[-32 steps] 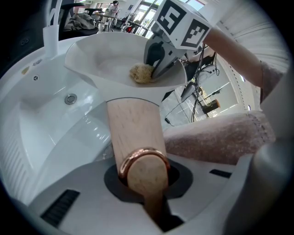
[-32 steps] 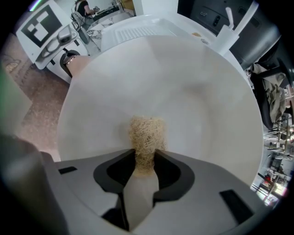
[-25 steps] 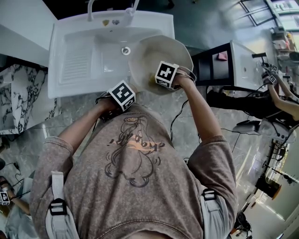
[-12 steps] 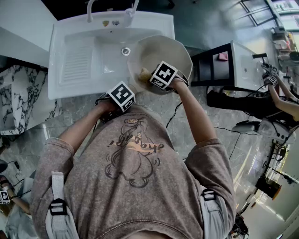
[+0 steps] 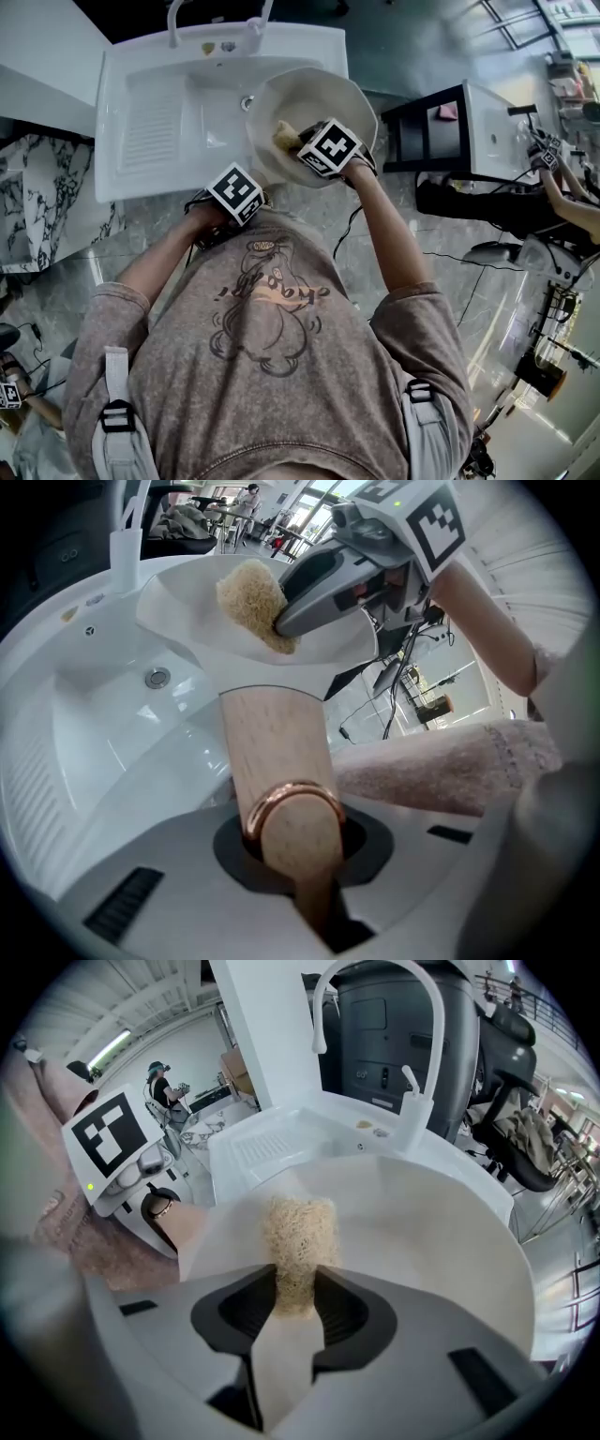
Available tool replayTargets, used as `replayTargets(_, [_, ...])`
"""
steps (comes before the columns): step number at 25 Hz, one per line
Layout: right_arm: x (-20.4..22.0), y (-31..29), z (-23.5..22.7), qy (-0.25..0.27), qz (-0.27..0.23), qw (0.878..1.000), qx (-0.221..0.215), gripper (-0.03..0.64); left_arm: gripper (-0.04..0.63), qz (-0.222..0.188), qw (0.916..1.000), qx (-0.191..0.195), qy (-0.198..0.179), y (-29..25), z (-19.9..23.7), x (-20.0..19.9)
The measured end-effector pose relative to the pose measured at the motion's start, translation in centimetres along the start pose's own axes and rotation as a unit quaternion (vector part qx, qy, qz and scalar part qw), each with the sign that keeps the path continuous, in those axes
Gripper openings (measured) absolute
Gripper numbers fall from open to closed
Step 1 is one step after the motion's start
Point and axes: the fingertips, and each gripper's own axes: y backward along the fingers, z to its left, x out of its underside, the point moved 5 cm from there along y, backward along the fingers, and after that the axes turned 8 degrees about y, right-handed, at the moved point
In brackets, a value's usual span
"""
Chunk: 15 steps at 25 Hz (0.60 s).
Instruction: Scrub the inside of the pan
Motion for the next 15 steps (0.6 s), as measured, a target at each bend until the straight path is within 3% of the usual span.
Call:
replayTargets(8, [-0.6, 1.4, -0.1, 0.008, -0.032, 0.999, 0.022, 0.141, 0.043, -0.008, 0.9992, -0.016, 0.036, 0.9, 1.0, 1.1])
replayTargets(15, [-0.1, 4.1, -1.3, -0.021, -0.090, 0.993, 0.068, 0.141, 0.044, -0.022, 0.9961, -0.040, 0.076, 2.0, 2.6, 2.5])
